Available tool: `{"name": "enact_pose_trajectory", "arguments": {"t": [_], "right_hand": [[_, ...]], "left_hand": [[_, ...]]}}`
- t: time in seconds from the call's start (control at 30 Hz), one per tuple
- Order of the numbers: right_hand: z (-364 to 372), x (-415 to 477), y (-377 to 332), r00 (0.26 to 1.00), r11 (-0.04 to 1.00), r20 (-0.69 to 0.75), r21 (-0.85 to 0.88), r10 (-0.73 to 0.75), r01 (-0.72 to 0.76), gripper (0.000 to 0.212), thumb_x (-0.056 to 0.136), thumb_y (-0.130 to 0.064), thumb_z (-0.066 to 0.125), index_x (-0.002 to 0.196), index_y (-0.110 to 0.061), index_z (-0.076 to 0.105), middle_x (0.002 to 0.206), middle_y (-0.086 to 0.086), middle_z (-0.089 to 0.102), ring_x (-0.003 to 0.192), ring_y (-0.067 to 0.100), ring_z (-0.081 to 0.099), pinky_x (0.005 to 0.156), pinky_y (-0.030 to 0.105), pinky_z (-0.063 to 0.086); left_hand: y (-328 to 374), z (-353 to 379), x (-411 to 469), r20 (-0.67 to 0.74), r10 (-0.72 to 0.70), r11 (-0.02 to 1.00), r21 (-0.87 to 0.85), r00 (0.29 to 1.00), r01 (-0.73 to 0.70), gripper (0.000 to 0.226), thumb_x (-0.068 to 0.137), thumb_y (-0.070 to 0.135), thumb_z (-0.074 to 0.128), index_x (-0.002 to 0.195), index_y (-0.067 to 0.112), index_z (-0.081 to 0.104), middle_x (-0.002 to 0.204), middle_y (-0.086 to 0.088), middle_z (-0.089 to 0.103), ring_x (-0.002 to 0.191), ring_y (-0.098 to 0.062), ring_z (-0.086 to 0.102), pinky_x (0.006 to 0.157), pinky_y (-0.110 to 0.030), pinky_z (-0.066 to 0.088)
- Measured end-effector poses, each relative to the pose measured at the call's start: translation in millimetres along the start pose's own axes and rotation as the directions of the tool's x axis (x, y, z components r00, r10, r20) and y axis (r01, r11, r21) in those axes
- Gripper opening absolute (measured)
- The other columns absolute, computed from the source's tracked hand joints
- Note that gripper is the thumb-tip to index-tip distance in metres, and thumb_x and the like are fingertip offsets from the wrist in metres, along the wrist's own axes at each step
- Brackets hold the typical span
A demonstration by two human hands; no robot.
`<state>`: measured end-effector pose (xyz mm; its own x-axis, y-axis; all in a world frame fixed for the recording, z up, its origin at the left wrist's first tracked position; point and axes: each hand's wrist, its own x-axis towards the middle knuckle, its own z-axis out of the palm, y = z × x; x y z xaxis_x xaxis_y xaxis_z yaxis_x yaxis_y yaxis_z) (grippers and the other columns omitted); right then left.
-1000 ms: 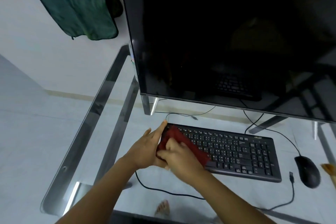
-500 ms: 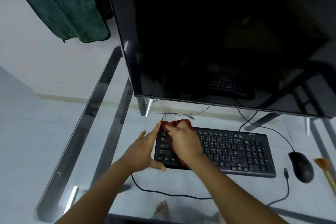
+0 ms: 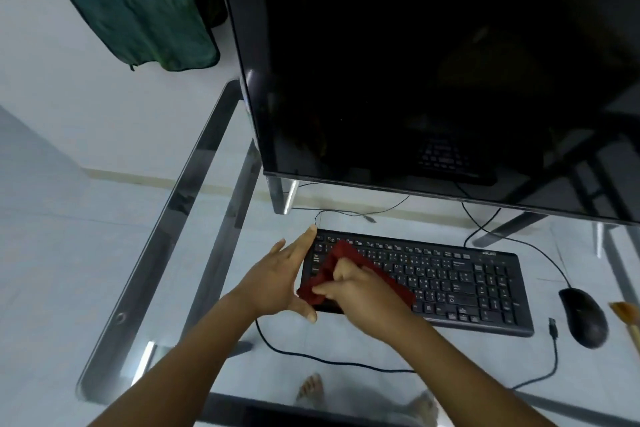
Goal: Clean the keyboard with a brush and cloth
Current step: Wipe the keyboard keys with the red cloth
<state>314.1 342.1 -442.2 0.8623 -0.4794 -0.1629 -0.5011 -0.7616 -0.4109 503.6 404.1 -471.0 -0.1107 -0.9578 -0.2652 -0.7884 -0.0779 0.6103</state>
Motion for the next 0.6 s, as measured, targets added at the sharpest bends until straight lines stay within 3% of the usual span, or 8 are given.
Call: {"name": "enact_pose_trajectory", "arguments": {"t": [0.07, 0.2, 0.3, 0.4, 0.43, 0.5, 0.6], "right_hand": [[0, 4, -7, 0.999, 0.996, -0.043, 0.093, 0.007, -0.003, 0.026, 0.083, -0.050, 0.051, 0.085, -0.024, 0.056, 0.087, 0.000, 0.054, 0.075, 0.011, 0.046, 0.064, 0.030, 0.035], [-2, -15, -4, 0.999, 0.978, 0.033, 0.207, 0.013, -0.019, 0.021, 0.084, -0.049, 0.055, 0.079, -0.029, 0.054, 0.087, -0.003, 0.056, 0.076, 0.008, 0.043, 0.066, 0.028, 0.033], [-14, -47, 34, 0.996, 0.995, 0.038, 0.061, 0.082, -0.084, 0.035, 0.078, -0.047, 0.071, 0.073, -0.023, 0.047, 0.073, -0.011, 0.045, 0.070, 0.008, 0.043, 0.060, 0.032, 0.033], [-9, -68, 62, 0.973, 0.971, -0.010, 0.065, 0.232, -0.231, 0.010, 0.089, -0.029, 0.067, 0.097, -0.033, 0.066, 0.083, -0.012, 0.046, 0.074, 0.010, 0.048, 0.061, 0.031, 0.045], [-2, -68, 63, 0.964, 0.969, -0.105, 0.060, 0.246, -0.241, 0.025, 0.088, -0.018, 0.068, 0.105, -0.037, 0.068, 0.085, -0.012, 0.045, 0.072, 0.013, 0.051, 0.058, 0.027, 0.045], [15, -58, 43, 0.942, 0.946, -0.134, 0.151, 0.308, -0.288, 0.035, 0.088, -0.011, 0.068, 0.113, -0.036, 0.068, 0.088, -0.012, 0.045, 0.071, 0.017, 0.053, 0.057, 0.020, 0.041], [25, -32, -2, 0.979, 0.975, -0.124, 0.172, 0.160, -0.137, 0.036, 0.093, -0.012, 0.055, 0.121, -0.032, 0.064, 0.108, -0.007, 0.054, 0.093, 0.018, 0.055, 0.072, 0.021, 0.042]], "left_hand": [[-2, 1, -1, -0.001, -0.004, 1.000, 0.007, 1.000, 0.004, 0.145, 0.049, 0.074, 0.076, 0.148, 0.033, -0.022, 0.159, 0.006, 0.019, 0.146, -0.012, 0.019, 0.120, -0.033, -0.001], [0, 1, 0, -0.007, -0.025, 1.000, 0.014, 1.000, 0.025, 0.145, 0.049, 0.069, 0.079, 0.150, 0.031, -0.019, 0.158, 0.007, 0.022, 0.145, -0.013, 0.021, 0.116, -0.028, -0.003], [3, 0, 0, -0.006, -0.049, 0.999, -0.004, 0.999, 0.049, 0.140, 0.054, 0.066, 0.079, 0.150, 0.033, -0.017, 0.160, 0.008, 0.017, 0.147, -0.018, 0.015, 0.112, -0.028, -0.003], [3, 0, 1, -0.007, -0.038, 0.999, 0.008, 0.999, 0.038, 0.139, 0.055, 0.068, 0.078, 0.149, 0.033, -0.018, 0.160, 0.010, 0.013, 0.147, -0.016, 0.012, 0.113, -0.029, -0.005], [1, 1, 1, -0.007, -0.027, 1.000, 0.008, 1.000, 0.027, 0.139, 0.055, 0.069, 0.077, 0.149, 0.033, -0.019, 0.160, 0.010, 0.013, 0.147, -0.014, 0.013, 0.115, -0.030, -0.005], [-2, 3, 2, 0.004, -0.014, 1.000, 0.020, 1.000, 0.014, 0.141, 0.054, 0.073, 0.076, 0.149, 0.032, -0.019, 0.161, 0.010, 0.012, 0.147, -0.011, 0.013, 0.119, -0.032, -0.004], [-2, 4, 2, 0.001, 0.002, 0.999, 0.052, 1.000, -0.002, 0.142, 0.053, 0.075, 0.073, 0.150, 0.029, -0.019, 0.161, 0.009, 0.008, 0.147, -0.009, 0.010, 0.121, -0.037, 0.001]]}}
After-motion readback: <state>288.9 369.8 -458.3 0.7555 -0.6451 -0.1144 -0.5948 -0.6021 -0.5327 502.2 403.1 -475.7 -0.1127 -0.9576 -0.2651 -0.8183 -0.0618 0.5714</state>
